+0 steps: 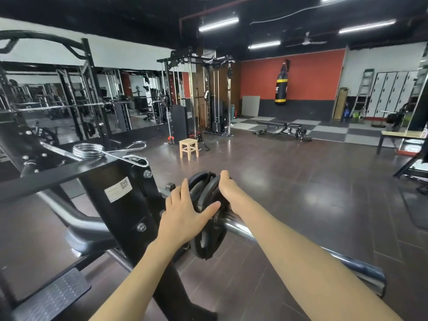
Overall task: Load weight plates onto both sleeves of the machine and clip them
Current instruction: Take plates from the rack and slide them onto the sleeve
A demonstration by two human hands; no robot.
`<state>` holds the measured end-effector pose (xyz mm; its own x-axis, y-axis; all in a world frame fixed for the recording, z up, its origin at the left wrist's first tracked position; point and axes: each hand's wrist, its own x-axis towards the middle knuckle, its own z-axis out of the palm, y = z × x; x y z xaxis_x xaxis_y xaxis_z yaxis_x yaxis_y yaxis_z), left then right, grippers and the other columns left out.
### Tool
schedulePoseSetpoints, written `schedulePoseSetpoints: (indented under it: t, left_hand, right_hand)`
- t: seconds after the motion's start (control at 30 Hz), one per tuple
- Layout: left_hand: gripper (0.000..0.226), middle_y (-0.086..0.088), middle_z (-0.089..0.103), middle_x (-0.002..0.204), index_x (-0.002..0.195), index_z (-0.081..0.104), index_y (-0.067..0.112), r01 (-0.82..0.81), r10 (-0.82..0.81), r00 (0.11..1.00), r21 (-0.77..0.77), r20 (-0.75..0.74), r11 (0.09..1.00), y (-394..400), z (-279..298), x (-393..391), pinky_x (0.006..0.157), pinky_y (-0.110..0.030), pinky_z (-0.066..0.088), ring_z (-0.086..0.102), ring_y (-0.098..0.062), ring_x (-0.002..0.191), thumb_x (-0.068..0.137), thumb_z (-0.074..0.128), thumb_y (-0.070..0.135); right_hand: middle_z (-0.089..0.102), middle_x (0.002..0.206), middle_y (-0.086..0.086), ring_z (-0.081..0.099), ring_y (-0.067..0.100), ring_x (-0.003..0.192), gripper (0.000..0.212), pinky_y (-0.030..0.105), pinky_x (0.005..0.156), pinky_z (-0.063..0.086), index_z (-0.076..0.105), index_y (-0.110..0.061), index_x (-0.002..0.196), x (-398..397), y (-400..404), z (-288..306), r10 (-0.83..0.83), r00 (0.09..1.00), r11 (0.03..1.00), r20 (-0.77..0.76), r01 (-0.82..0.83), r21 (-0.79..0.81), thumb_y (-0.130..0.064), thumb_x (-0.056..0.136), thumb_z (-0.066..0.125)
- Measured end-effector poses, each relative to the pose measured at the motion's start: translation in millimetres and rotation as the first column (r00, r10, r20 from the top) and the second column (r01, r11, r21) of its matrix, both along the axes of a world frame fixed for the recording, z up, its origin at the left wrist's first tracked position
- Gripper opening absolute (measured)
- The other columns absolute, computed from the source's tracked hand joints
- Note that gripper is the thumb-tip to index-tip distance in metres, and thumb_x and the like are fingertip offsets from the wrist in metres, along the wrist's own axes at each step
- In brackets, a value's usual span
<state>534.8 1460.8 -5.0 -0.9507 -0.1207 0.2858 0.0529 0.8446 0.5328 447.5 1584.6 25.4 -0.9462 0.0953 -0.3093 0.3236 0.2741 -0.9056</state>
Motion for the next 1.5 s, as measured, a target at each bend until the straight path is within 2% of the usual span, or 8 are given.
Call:
schedulePoseSetpoints:
  t: [0.27, 0.43, 0.57, 0.67, 0.83, 1.23, 1.37, 1.5]
  left_hand:
    - [0.084, 0.0, 0.044, 0.15, 0.156, 0.017, 0.022, 0.007, -0.011, 0.996, -0.043, -0.092, 0.999, -14.0, -2.7, -11.4, 0.095, -0.035, 0.05, 0.055, -0.019, 0.126, 0.092, 0.059, 0.056]
    - [0.065, 0.003, 0.055, 0.127, 0.14, 0.037, 0.02, 0.012, -0.008, 0.994, 0.039, -0.111, 0.999, -14.2, -5.5, -15.1, 0.09, -0.035, 0.054, 0.061, -0.016, 0.107, 0.09, 0.062, 0.054]
    - [0.054, 0.005, 0.055, 0.118, 0.131, 0.042, 0.024, 0.054, -0.045, 0.995, 0.105, -0.084, 0.993, -19.7, -7.8, -19.9, 0.091, -0.044, 0.057, 0.061, -0.016, 0.103, 0.088, 0.067, 0.045]
    - [0.052, 0.005, 0.055, 0.116, 0.13, 0.043, 0.026, 0.085, -0.075, 0.994, 0.115, -0.084, 0.99, -23.4, -10.0, -22.0, 0.091, -0.043, 0.057, 0.06, -0.015, 0.102, 0.087, 0.068, 0.042]
    - [0.051, 0.008, 0.056, 0.113, 0.127, 0.044, 0.028, 0.09, -0.076, 0.992, 0.142, -0.099, 0.986, -24.8, -13.9, -23.6, 0.09, -0.042, 0.057, 0.06, -0.014, 0.102, 0.085, 0.07, 0.041]
    - [0.058, 0.007, 0.056, 0.116, 0.128, 0.042, 0.03, 0.085, -0.08, 0.996, 0.176, -0.036, 0.981, -29.3, -19.4, -30.0, 0.09, -0.043, 0.057, 0.061, -0.017, 0.105, 0.078, 0.069, 0.045]
    - [0.087, -0.004, 0.038, 0.148, 0.153, 0.024, 0.022, 0.083, -0.087, 0.996, 0.142, 0.025, 0.986, -27.5, -8.1, -18.3, 0.111, -0.055, 0.04, 0.038, -0.03, 0.137, 0.083, 0.071, 0.045]
    - [0.067, -0.005, 0.036, 0.154, 0.152, 0.032, 0.018, -0.019, 0.059, 0.988, 0.274, -0.139, 0.962, -37.3, 9.2, 15.6, 0.116, -0.042, 0.034, 0.034, -0.025, 0.143, 0.095, 0.062, 0.035]
  right_hand:
    - [0.05, 0.144, 0.018, 0.051, 0.031, 0.121, 0.07, 0.039, 0.101, 0.04, 0.04, -0.006, 0.147, -22.0, -27.2, -1.4, -0.019, 1.0, 0.997, 0.016, 0.02, -0.074, -0.052, 0.102, 0.012]
    - [0.043, 0.155, 0.012, 0.044, 0.033, 0.139, 0.098, 0.048, 0.117, 0.033, 0.034, -0.017, 0.154, -38.3, -16.2, -19.6, 0.037, 0.998, 0.993, 0.048, -0.031, -0.118, -0.081, 0.083, 0.015]
    - [0.062, 0.133, 0.015, 0.059, 0.03, 0.121, 0.062, 0.047, 0.108, 0.044, 0.059, -0.014, 0.131, -30.7, 13.2, -29.1, 0.196, 0.98, 0.947, 0.032, -0.181, -0.265, -0.054, 0.083, 0.052]
    - [0.071, 0.11, 0.018, 0.068, 0.028, 0.102, 0.042, 0.042, 0.094, 0.056, 0.065, -0.004, 0.117, -21.5, 12.6, -25.2, 0.329, 0.942, 0.934, -0.07, -0.336, -0.125, -0.026, 0.081, 0.069]
    - [0.069, 0.104, 0.012, 0.065, 0.028, 0.099, 0.026, 0.037, 0.084, 0.055, 0.063, -0.009, 0.114, -20.4, -15.0, -29.1, 0.098, 0.983, 0.992, -0.156, -0.11, -0.069, -0.019, 0.091, 0.066]
    - [0.07, 0.106, 0.009, 0.067, 0.027, 0.099, 0.034, 0.044, 0.093, 0.056, 0.064, -0.012, 0.119, -12.7, -14.6, -28.6, 0.066, 0.984, 0.998, -0.164, -0.067, -0.002, -0.027, 0.088, 0.067]
    - [0.072, 0.108, 0.012, 0.067, 0.028, 0.099, 0.039, 0.037, 0.084, 0.055, 0.066, -0.009, 0.114, -3.1, -4.6, -17.9, 0.21, 0.974, 0.968, -0.088, -0.194, 0.161, -0.036, 0.085, 0.069]
    - [0.051, 0.132, 0.015, 0.042, 0.034, 0.124, 0.043, 0.044, 0.101, 0.042, 0.053, -0.009, 0.122, 28.8, -15.3, -4.0, -0.015, 0.925, 0.842, -0.379, 0.216, 0.494, -0.03, 0.085, 0.061]
